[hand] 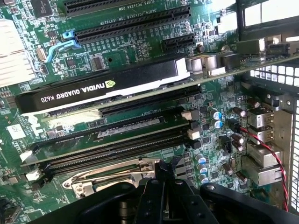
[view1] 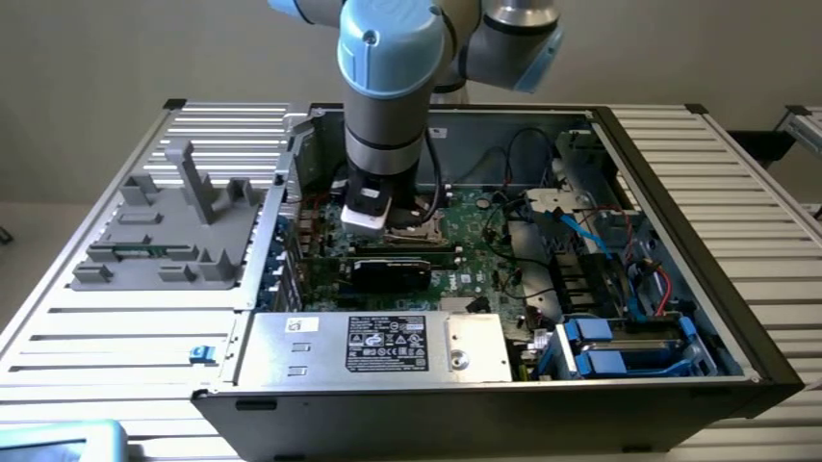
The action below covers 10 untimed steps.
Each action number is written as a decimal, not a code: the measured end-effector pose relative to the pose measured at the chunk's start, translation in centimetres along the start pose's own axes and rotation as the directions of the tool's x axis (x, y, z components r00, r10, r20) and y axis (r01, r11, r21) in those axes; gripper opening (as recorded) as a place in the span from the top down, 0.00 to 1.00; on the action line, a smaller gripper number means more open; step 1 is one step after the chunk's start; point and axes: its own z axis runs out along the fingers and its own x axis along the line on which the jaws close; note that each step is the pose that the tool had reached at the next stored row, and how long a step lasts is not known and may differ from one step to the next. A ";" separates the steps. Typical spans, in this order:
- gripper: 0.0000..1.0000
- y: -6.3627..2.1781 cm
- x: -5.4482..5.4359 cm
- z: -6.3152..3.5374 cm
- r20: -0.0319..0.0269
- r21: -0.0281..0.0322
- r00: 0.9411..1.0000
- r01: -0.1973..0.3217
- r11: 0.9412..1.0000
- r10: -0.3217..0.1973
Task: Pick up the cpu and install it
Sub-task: 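Install the second cpu locking lever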
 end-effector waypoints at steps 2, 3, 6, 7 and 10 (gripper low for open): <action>0.89 0.04 0.0 0.08 0.001 0.002 1.000 0.000 1.000 0.000; 0.89 0.08 0.0 0.10 0.001 0.003 1.000 0.000 1.000 0.000; 0.89 0.15 0.1 0.28 0.001 0.004 1.000 0.000 1.000 0.000; 0.89 0.16 0.1 0.34 0.001 0.004 1.000 0.000 1.000 0.000; 0.89 0.21 0.1 0.52 0.001 0.004 1.000 0.000 1.000 0.000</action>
